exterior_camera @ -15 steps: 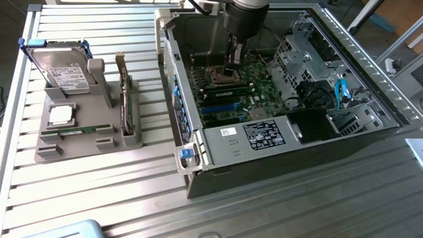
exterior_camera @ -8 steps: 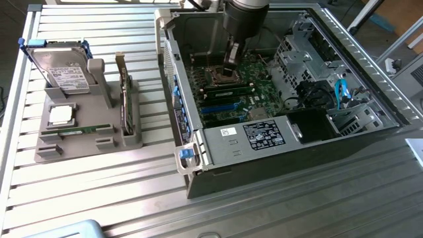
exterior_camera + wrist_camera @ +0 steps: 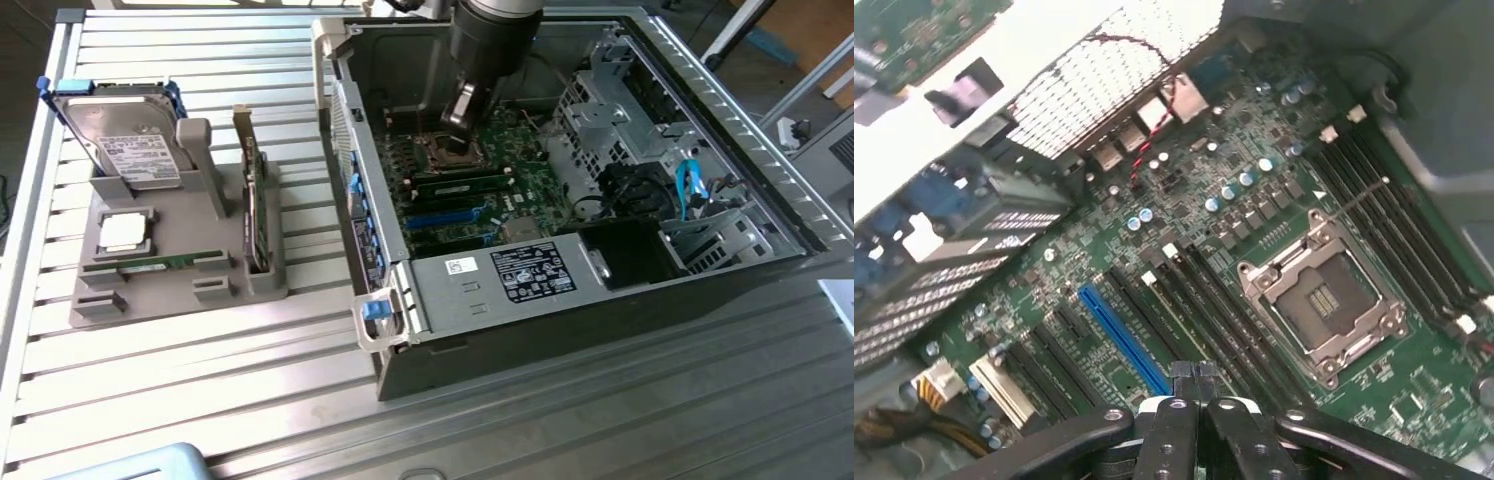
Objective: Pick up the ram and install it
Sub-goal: 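Press down the ram until it locks into place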
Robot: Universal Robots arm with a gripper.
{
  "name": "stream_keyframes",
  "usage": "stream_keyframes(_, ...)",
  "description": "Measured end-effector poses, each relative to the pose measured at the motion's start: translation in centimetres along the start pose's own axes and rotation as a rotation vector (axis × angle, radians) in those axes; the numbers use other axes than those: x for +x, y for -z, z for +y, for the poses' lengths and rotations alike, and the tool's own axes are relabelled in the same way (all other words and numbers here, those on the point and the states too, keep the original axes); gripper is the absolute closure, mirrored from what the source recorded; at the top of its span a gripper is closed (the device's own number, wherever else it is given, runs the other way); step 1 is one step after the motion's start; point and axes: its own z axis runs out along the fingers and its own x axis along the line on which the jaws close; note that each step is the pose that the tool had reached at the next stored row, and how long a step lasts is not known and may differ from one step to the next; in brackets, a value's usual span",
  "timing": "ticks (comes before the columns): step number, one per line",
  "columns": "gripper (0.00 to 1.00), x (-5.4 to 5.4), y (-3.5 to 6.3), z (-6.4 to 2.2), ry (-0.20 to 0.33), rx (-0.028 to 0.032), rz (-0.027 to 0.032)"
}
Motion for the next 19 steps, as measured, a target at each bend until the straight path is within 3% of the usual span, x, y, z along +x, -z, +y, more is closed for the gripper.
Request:
stream_keyframes(8,0.89,0.0,0.0,0.0,-0.228,-0.0021,0.0057)
stream_keyframes(12,0.89,0.0,-0.01,0.0,-0.301,-0.0028,0.0075)
stream_keyframes(19,0.89,0.0,-0.05,0.0,-0.508,-0.0045,0.0128)
